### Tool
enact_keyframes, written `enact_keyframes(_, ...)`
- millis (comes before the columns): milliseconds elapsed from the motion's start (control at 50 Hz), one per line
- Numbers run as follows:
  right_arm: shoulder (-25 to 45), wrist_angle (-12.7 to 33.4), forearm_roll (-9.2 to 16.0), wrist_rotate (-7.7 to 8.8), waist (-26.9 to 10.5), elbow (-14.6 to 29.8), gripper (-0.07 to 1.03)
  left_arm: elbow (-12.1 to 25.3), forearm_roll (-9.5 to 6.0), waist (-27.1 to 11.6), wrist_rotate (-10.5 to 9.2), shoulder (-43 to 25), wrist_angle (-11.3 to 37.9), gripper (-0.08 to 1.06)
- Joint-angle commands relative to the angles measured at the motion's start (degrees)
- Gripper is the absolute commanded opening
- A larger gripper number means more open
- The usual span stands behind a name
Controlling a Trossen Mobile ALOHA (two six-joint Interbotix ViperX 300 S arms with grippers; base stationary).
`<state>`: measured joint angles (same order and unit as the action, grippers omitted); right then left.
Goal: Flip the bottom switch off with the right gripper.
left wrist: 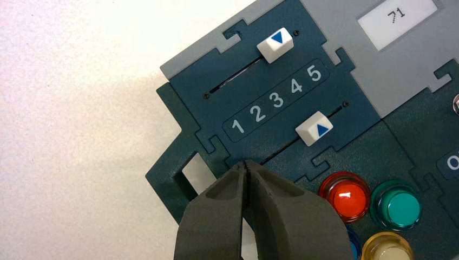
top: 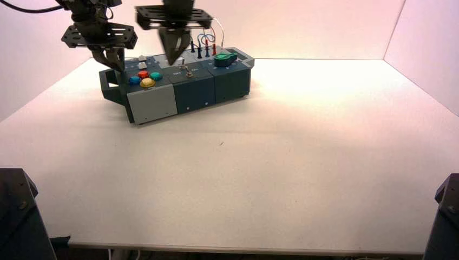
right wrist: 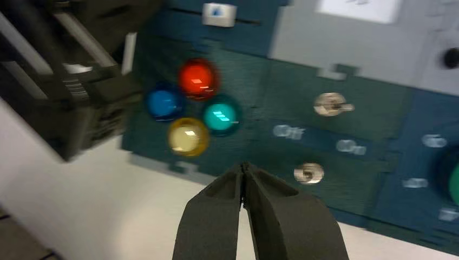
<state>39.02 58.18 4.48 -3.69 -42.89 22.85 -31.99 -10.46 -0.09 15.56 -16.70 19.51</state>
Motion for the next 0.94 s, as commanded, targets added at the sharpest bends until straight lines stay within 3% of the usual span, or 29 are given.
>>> enact_keyframes(20, -4.66, 0.53, -3.43, 0.09, 1.93, 1.67, -0.02, -0.88, -0.18, -0.18, 0.26, -3.78, 0.53, -0.03)
enact_keyframes(180, -9.32, 0.35, -5.89, 1.41, 2.29, 2.37, -0.02, 0.35, -1.23, -0.44, -0.09, -1.76, 0.53, -0.03)
enact_keyframes(380, -14.59, -1.85, -5.98, 2.37, 2.2, 0.35, -0.02, 1.14, -2.02, -2.29, -0.26, 2.99, 0.44, -0.03)
enact_keyframes(540, -19.25, -5.19, -5.89, 2.64, 1.93, -5.27, -0.02, 1.58, -2.02, -5.1, -0.26, 9.14, 0.53, -0.03)
enact_keyframes(940, -31.64, -19.6, -5.8, 3.43, 2.81, -27.77, -0.02, 2.29, -2.02, -12.39, -2.11, 17.23, -0.53, -0.03)
